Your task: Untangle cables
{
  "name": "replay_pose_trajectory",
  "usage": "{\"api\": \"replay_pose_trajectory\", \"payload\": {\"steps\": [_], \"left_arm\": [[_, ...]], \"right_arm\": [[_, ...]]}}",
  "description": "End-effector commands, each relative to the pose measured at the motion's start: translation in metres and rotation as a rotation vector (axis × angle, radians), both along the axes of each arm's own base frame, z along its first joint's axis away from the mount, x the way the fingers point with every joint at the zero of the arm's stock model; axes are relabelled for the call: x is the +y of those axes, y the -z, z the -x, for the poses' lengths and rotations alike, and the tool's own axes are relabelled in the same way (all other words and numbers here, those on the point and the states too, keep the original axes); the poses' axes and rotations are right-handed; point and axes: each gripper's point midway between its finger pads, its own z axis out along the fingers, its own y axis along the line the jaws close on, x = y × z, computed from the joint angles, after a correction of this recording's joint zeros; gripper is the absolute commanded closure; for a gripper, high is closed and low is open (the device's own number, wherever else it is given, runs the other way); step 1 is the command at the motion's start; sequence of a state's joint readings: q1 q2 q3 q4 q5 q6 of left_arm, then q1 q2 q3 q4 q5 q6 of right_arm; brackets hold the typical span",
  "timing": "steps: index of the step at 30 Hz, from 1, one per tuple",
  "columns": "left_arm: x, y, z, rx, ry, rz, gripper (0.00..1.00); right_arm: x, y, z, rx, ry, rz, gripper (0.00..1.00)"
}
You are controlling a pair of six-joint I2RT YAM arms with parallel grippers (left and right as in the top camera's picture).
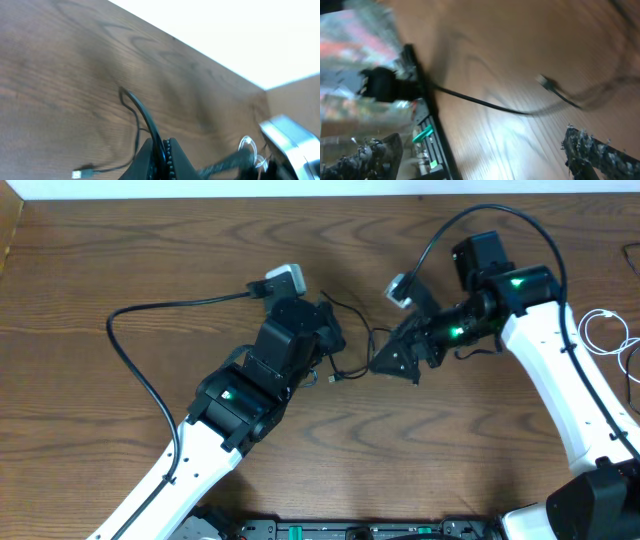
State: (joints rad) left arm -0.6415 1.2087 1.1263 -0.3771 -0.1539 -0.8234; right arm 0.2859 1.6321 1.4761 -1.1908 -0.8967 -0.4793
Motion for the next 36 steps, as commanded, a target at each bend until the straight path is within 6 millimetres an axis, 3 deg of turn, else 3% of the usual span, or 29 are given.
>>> {"api": "replay_pose_trajectory", "payload": {"steps": [1,4,6,10,12,14,16,17,21,27,30,31,36], "left_arm": [[0.011,-0.018,-0.006,0.005,-0.150,0.148,0.92],[0.005,-0.018,-0.004,0.059,-0.184,0.267,0.93],[0.001,-0.017,-0.002,0.097,-0.200,0.338,0.93],[-0.007,-0.018,0.001,0.122,-0.166,0.377,0.92],[-0.013,-0.022,0.002,0.123,-0.135,0.398,0.93],[-0.019,-0.028,0.002,0.113,-0.108,0.424,0.93],[-0.019,-0.028,0.002,0.111,-0.107,0.424,0.93],[-0.019,-0.028,0.002,0.110,-0.106,0.420,0.93],[-0.013,-0.012,0.007,0.132,-0.090,0.314,0.91],[0.008,0.035,0.034,0.269,-0.052,0.064,0.70],[0.027,0.063,0.059,0.374,-0.011,-0.108,0.65],[0.042,0.075,0.070,0.418,-0.009,-0.201,0.65],[0.091,0.097,0.102,0.551,-0.092,-0.430,0.66]], "right_arm": [[0.028,-0.027,0.022,-0.150,-0.209,-0.195,0.05],[0.046,-0.030,0.027,-0.214,-0.270,-0.218,0.07],[0.055,-0.033,0.027,-0.256,-0.297,-0.233,0.14],[0.062,-0.034,0.030,-0.284,-0.323,-0.244,0.19],[0.064,-0.033,0.031,-0.284,-0.330,-0.240,0.28],[0.066,-0.030,0.032,-0.287,-0.335,-0.223,0.51],[0.064,-0.026,0.031,-0.285,-0.329,-0.195,0.91],[0.063,-0.023,0.031,-0.282,-0.324,-0.176,0.99],[0.056,-0.008,0.023,-0.257,-0.269,-0.069,0.99],[0.036,0.017,0.001,-0.239,-0.130,0.147,0.99],[0.005,0.038,-0.027,-0.246,0.061,0.383,0.99],[-0.014,0.045,-0.041,-0.266,0.161,0.497,0.99],[-0.074,0.039,-0.093,-0.361,0.575,0.748,0.99]]}}
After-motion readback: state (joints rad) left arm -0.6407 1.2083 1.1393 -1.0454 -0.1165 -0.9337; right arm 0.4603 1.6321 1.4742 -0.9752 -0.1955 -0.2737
